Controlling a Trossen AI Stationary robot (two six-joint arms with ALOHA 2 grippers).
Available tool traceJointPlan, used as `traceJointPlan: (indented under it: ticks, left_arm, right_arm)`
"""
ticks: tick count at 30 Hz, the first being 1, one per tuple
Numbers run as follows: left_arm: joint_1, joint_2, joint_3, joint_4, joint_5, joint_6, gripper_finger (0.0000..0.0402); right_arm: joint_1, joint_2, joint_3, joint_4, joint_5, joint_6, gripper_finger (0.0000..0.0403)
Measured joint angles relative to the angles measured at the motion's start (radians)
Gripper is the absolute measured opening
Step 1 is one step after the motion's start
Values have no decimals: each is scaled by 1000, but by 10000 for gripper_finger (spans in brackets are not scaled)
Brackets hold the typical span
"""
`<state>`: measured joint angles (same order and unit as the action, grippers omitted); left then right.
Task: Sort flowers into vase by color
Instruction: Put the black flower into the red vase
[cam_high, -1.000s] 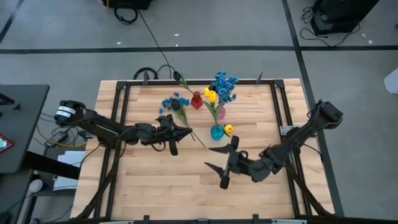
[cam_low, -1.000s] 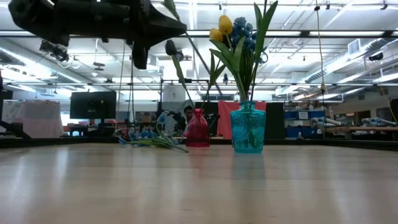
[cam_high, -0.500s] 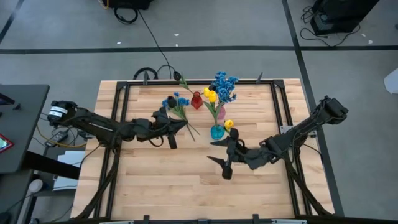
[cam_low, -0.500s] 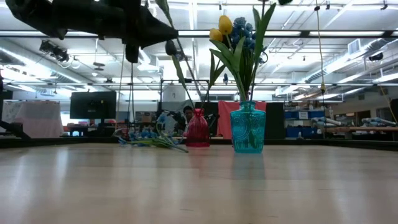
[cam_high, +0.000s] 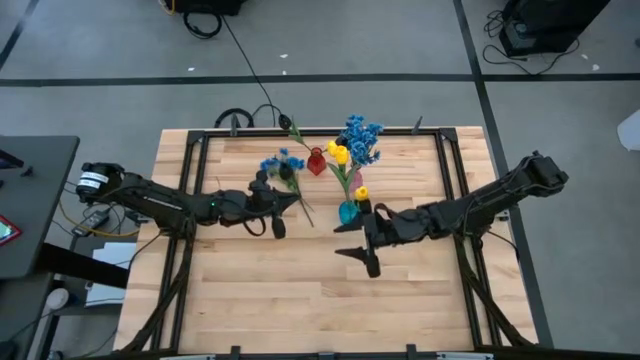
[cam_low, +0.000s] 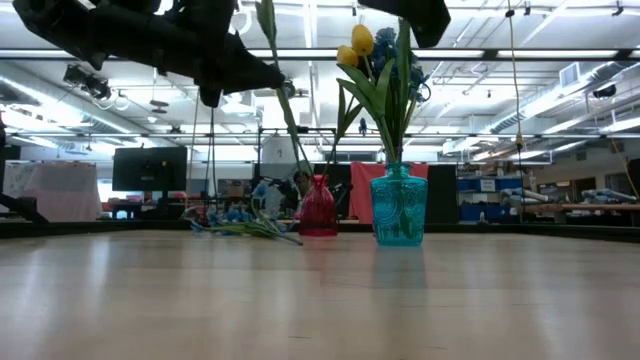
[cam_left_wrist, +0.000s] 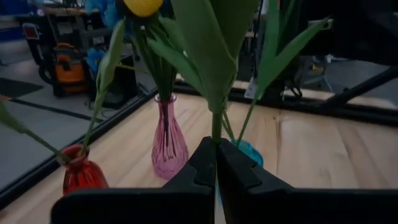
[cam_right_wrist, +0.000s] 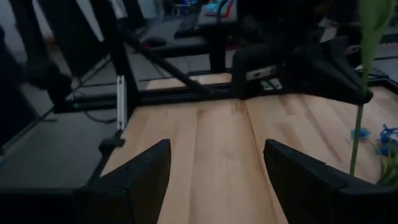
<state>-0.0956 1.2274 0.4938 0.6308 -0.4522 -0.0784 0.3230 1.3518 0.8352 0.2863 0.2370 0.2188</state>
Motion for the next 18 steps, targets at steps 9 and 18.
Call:
traceJointPlan:
  ticks: [9, 18]
  left_arm:
    - [25, -11, 0, -50, 1, 0, 10]
    - [140, -59, 38, -143, 37, 65, 10]
  right_arm:
    - [-23, -70, -115, 65, 31, -68, 267]
    - [-94, -173, -284, 299, -171, -75, 267]
